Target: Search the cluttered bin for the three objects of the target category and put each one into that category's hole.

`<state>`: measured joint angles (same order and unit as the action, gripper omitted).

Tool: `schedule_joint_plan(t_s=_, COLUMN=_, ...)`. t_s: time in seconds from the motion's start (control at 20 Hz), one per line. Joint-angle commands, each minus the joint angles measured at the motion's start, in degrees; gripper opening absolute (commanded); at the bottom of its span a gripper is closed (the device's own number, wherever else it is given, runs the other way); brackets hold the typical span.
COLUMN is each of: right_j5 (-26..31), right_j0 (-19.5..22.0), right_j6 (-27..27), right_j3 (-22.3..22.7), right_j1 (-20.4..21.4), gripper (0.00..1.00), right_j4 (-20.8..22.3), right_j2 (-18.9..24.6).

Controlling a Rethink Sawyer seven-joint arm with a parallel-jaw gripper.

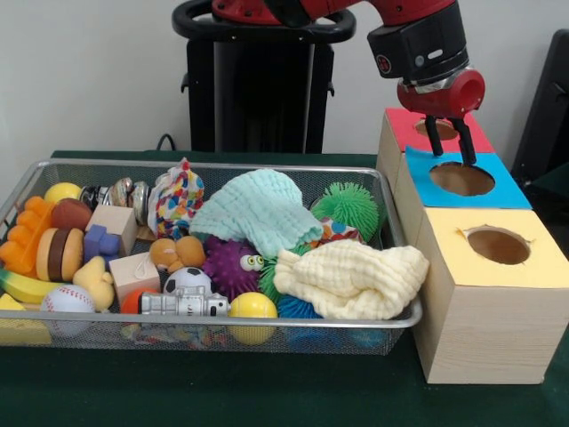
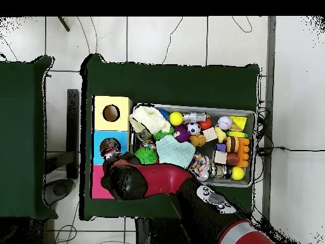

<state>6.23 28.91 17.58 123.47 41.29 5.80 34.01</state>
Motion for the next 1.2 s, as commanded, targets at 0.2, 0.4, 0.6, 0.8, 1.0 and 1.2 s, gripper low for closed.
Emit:
schedule_joint_plan(t_s=0.2, right_j5=-0.35, right_j0=1.66, right_j6=-16.64, right_j3=-2.78, right_j1=0.30, gripper=1.00, right_j4=1.89, right_j2=-0.91)
schedule_joint_plan(t_s=0.4, right_j5=4.84, right_j0=7.39, right_j6=-17.07, right_j3=2.66, right_j1=7.43, gripper=1.00, right_j4=-0.46, right_j2=4.89)
schedule_joint_plan(t_s=0.6, right_j5=5.95, right_j0=8.60, right_j6=-19.61, right_j3=4.88, right_j1=12.18, gripper=1.00, right_j4=-3.05, right_j2=6.12)
schedule_joint_plan(t_s=0.8, right_j5=7.89, right_j0=7.07, right_j6=-19.97, right_j3=3.84, right_j1=13.04, gripper=1.00, right_j4=-4.64, right_j2=3.57)
schedule_joint_plan(t_s=1.0, right_j5=6.77, right_j0=7.94, right_j6=-19.66, right_j3=4.20, right_j1=12.23, gripper=1.00, right_j4=-4.34, right_j2=3.94)
schedule_joint_plan(t_s=1.2, right_j5=5.85, right_j0=8.45, right_j6=-19.91, right_j3=4.43, right_j1=11.06, gripper=1.00, right_j4=-4.43, right_j2=4.66)
